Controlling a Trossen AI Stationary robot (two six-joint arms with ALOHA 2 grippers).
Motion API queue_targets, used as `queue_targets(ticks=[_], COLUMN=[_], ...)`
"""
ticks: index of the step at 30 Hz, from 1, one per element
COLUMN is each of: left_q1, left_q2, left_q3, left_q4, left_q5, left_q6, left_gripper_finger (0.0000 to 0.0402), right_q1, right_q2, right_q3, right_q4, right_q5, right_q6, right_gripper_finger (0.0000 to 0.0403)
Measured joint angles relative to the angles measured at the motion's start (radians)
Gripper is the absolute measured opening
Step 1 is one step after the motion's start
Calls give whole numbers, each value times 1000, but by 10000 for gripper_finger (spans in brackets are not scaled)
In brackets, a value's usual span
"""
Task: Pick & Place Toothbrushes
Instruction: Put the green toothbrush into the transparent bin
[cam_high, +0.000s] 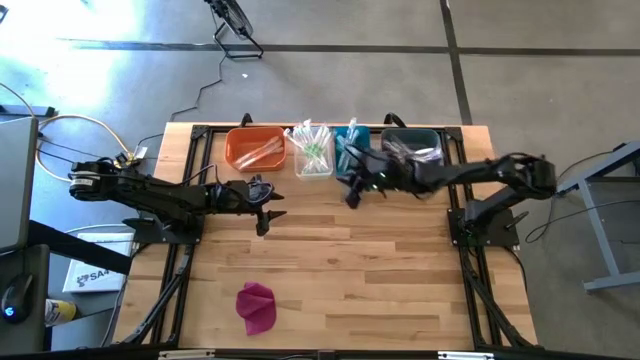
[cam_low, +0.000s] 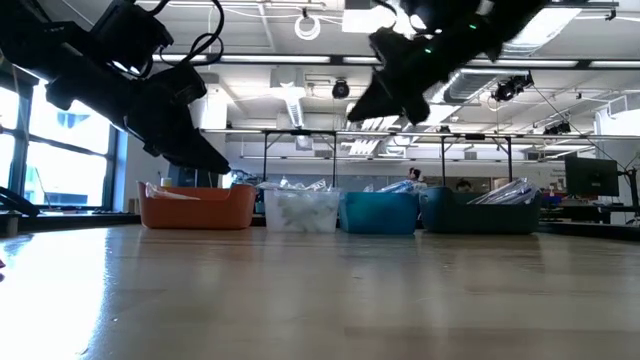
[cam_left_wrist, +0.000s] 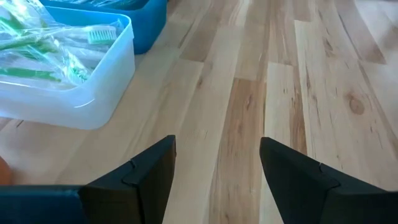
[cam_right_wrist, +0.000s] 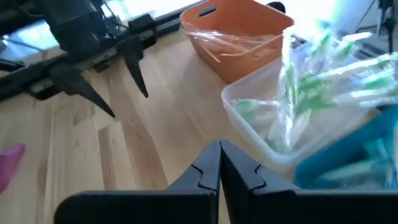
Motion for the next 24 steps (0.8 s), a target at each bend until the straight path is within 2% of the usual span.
queue_targets(ticks=[5,9,12,18,24], left_q1=[0,0,0,0,0], left_q2=[0,0,0,0,0], left_q3=[0,0,0,0,1], left_q4=[1,1,4,88,192], left_q5=[0,0,-4,-90,-169], left_q6=[-6,-10,-23,-54,-107], left_gripper_finger=[228,228,228,228,228], right_q1=[77,95,71,-27,-80], right_q2=[-145,-281,-410,-673,-813], right_q3=[-248,-384,-443,-496,-560], right_q4=[252,359,365,268,252], right_q5=[93,141,130,-7,-23], right_q6=[30,-5,-54,-135,-160], right_gripper_finger=[2,2,2,2,2])
